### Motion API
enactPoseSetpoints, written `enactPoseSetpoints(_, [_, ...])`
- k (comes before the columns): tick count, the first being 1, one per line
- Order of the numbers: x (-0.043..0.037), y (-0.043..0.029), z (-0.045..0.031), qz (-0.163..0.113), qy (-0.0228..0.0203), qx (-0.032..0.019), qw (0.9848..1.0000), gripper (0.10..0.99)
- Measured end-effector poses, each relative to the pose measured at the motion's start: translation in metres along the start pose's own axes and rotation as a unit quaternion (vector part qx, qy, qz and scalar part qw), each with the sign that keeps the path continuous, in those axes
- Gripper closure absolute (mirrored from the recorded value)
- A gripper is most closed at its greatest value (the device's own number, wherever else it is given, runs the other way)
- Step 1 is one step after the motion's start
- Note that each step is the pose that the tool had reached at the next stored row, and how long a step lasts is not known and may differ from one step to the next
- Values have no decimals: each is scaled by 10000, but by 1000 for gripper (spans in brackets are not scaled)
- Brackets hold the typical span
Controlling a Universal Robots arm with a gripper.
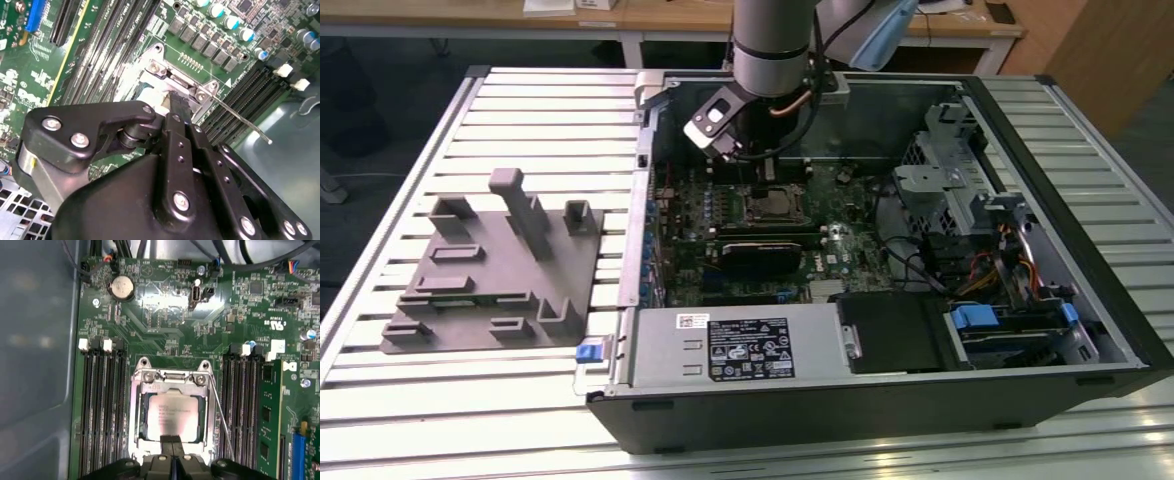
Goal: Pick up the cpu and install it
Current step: 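Close the cpu cover, then install the first cpu locking lever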
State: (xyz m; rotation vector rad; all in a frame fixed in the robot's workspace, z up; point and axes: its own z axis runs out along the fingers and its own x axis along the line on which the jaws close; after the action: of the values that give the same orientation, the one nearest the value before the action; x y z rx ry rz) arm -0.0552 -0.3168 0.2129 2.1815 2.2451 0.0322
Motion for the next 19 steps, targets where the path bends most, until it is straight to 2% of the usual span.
enactPoseSetpoints(11, [-4, 144, 3, 0, -1, 1, 10000, 980])
enactPoseSetpoints(19, [-6, 183, 4, 0, 0, 0, 10000, 980])
